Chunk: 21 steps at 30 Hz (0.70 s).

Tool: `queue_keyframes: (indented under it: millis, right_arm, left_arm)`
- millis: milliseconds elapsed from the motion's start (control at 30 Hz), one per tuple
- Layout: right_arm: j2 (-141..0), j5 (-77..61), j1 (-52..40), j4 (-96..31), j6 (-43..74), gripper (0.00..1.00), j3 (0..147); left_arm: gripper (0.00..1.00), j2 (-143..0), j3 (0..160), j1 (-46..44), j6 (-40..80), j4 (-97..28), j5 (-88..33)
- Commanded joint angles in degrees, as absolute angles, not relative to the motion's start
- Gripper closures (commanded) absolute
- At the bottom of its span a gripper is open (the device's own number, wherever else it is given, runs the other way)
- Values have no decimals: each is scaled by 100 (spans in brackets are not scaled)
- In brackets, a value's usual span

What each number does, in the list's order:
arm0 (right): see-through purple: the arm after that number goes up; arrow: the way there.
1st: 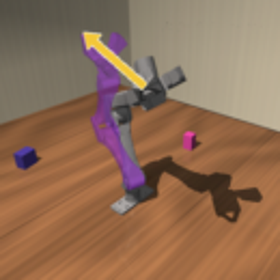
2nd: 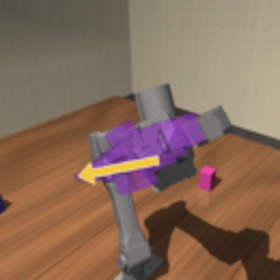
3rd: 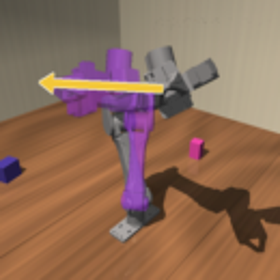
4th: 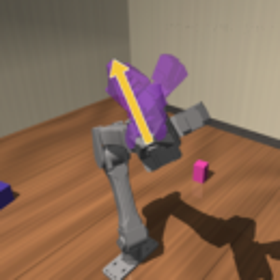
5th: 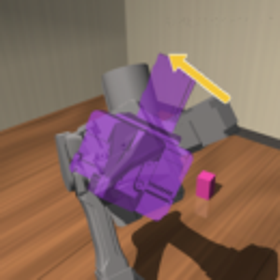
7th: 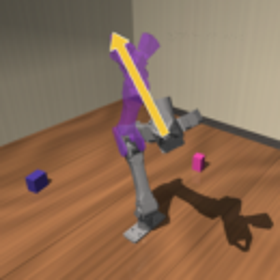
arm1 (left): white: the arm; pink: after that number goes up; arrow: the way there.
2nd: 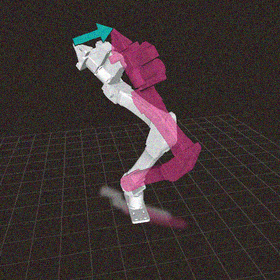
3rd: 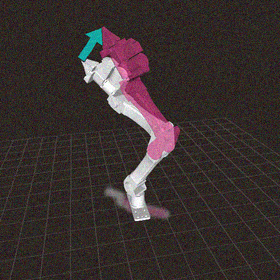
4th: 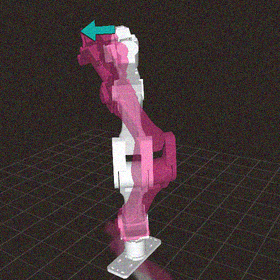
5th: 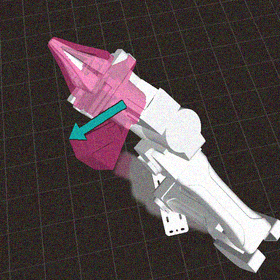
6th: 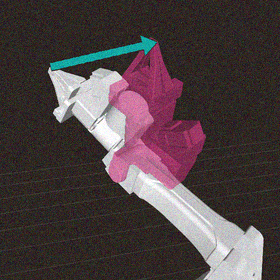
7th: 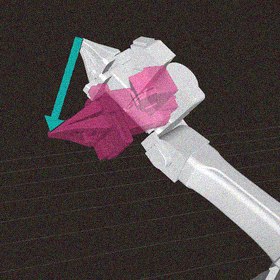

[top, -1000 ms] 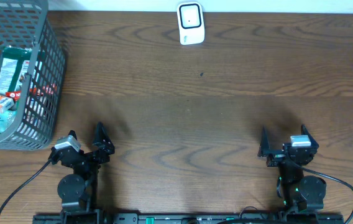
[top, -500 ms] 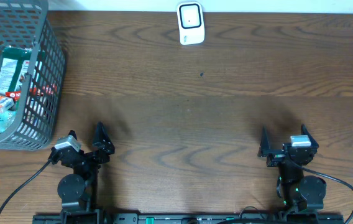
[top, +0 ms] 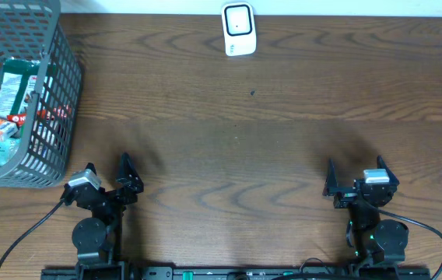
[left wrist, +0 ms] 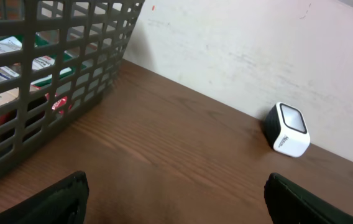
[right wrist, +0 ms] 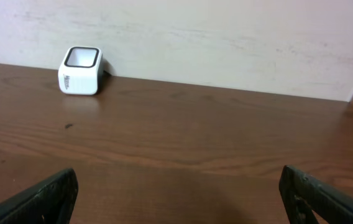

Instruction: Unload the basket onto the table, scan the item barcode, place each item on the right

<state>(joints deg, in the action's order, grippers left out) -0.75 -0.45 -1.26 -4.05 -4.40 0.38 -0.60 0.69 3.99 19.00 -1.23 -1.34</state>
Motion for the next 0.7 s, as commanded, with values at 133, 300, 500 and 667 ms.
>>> queue_keyframes:
  millis: [133, 300, 500, 667]
  right_arm:
    - [-102, -12, -32, -429, -478, 1, 32]
    - [-102, -12, -32, -429, -478, 1, 32]
    - [-102, -12, -32, -429, -478, 1, 32]
    - [-102, -12, -32, -429, -478, 1, 32]
  left_arm:
    - [12, -23, 23, 377, 1780, -405, -38]
    - [12, -23, 23, 377, 1782, -405, -38]
    - [12, -23, 78, 377, 1780, -298, -209]
    - [12, -34, 613, 377, 1780, -624, -423]
